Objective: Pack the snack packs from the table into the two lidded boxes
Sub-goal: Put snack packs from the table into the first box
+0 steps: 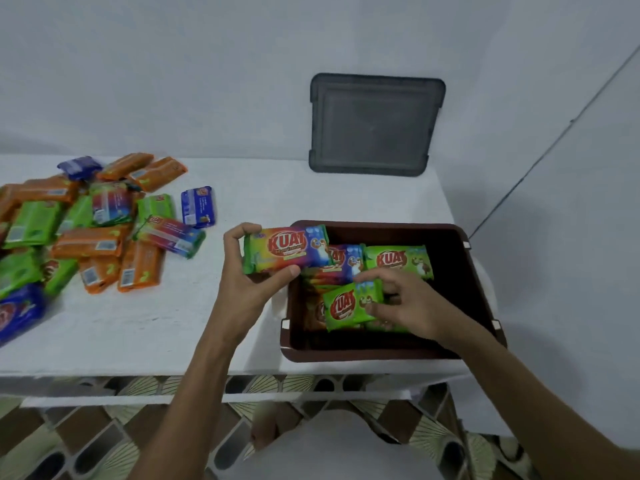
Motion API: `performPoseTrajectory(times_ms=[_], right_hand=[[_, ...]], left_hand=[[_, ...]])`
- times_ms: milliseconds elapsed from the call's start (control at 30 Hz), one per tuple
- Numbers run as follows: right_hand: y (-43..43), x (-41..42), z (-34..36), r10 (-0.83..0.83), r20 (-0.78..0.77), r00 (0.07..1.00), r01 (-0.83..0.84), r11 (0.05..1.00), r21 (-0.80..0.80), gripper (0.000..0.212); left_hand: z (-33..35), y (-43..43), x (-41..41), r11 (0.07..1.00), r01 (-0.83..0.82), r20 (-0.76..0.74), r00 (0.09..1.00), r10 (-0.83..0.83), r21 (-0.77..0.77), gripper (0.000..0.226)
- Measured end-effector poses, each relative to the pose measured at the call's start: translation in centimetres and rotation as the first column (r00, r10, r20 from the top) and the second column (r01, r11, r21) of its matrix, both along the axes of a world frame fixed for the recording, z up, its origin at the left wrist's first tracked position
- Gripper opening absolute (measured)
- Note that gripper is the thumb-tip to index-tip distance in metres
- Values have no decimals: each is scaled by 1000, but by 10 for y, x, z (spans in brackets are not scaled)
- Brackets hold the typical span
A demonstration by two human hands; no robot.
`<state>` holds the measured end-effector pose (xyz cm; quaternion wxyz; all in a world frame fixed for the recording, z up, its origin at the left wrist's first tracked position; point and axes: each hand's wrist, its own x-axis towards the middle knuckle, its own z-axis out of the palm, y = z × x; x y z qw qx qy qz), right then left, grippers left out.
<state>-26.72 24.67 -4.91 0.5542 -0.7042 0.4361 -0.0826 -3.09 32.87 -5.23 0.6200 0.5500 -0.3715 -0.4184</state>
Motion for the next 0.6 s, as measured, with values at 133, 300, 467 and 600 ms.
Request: performPoseTrajectory(times_ms=[133, 300, 467, 600], right_hand=[[-6, 18, -16, -58, 37, 998, 51, 983, 176, 31], [-9, 29, -36, -19, -210, 978, 8, 999, -52, 32], [-11, 30, -39, 70, -450, 890, -219, 932, -289, 38], [-15, 29, -33, 175, -461, 870, -312, 919, -241, 45]], left_hand=[[-5, -1, -3, 1000, -9, -17, 1000, 9, 21, 63], [-9, -2, -3, 999, -6, -17, 1000, 6, 45, 64], [-7, -2, -2, 998, 16, 6, 1000, -16, 62, 64], [-4, -2, -1, 997, 44, 15, 999, -45, 67, 63]])
